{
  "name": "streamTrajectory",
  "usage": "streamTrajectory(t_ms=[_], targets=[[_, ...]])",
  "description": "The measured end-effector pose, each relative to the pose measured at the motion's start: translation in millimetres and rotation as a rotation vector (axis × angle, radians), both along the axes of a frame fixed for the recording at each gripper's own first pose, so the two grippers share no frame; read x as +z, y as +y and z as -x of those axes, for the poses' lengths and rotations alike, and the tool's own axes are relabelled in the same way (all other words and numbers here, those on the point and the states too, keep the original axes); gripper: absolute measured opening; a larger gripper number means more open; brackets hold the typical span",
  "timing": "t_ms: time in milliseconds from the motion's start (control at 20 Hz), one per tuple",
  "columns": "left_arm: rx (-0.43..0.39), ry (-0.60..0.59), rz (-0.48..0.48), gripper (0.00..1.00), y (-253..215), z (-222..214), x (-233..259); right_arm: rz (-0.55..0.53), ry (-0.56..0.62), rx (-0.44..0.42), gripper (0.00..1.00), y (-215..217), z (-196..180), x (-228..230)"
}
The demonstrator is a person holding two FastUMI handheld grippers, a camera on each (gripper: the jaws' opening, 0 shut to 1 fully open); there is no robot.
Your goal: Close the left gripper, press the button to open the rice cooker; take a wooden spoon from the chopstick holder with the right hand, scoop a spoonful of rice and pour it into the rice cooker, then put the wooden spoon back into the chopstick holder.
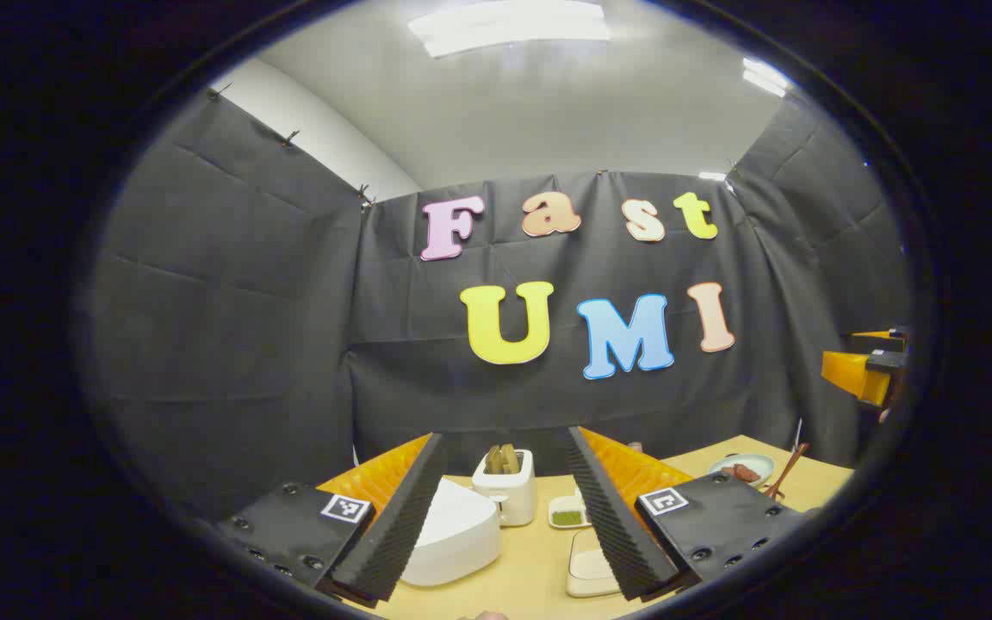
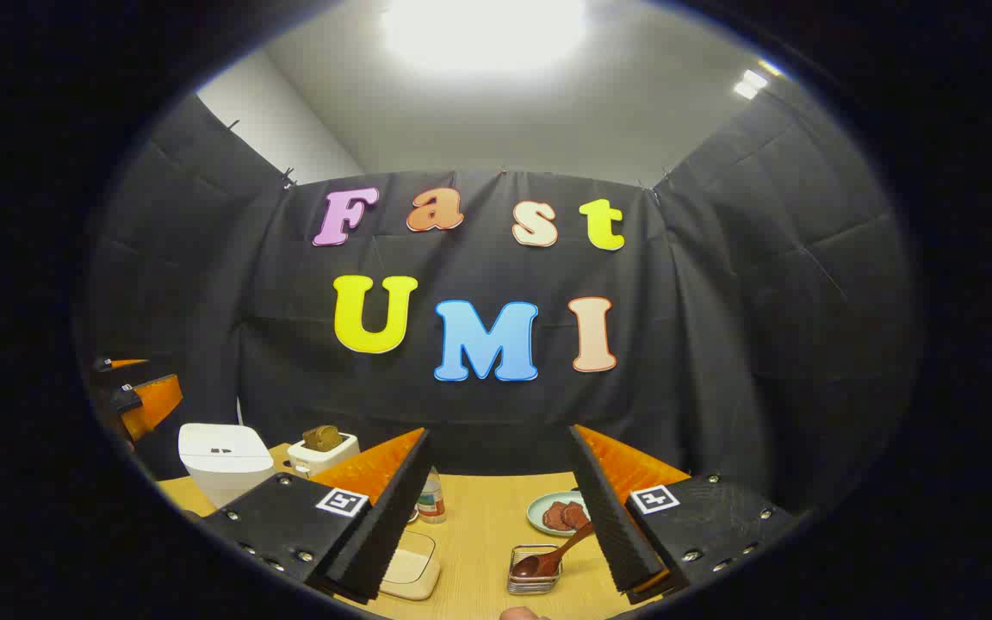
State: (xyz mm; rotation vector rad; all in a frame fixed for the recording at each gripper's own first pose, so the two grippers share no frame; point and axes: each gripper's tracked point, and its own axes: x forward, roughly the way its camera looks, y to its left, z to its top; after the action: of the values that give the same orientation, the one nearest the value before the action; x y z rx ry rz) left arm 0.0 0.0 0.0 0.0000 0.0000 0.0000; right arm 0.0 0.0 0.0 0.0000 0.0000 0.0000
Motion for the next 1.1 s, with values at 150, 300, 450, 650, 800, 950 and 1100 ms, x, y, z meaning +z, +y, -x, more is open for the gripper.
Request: streamTrajectory(t_ms=[150,300,450,650,800,950,1100], targets=[[0.008,-0.005,0.001,0.91,2.0,4.0,4.8,-0.026,-0.025,-0.01,0.95,0.3,-0.3,6.5],[0.026,-0.022,-0.009,0.91,5.5,7.7,8.9,-0.006,-0.031,-0.005,0.95,0.4,-3.2,5.9],[0.043,-0.033,-0.011,0.91,9.8,4.3,11.0,-0.007,-0.034,-0.006,0.95,-1.1,-4.3,6.8],[0.065,-0.013,0.012,0.98,18.9,5.1,0.6,-0.009,-0.066,-0.023,0.95,-3.9,-1.1,16.7],[0.06,-0.002,0.017,0.98,22.6,3.6,-5.3,0.018,-0.091,-0.041,0.95,-8.2,4.1,22.3],[0.062,0.003,0.004,0.98,27.9,-0.8,-8.6,0.035,-0.084,-0.05,0.95,-13.3,4.7,18.4],[0.066,0.0,0.008,0.98,31.6,-4.9,-5.5,0.031,-0.062,-0.052,0.95,-14.8,9.1,12.0]])
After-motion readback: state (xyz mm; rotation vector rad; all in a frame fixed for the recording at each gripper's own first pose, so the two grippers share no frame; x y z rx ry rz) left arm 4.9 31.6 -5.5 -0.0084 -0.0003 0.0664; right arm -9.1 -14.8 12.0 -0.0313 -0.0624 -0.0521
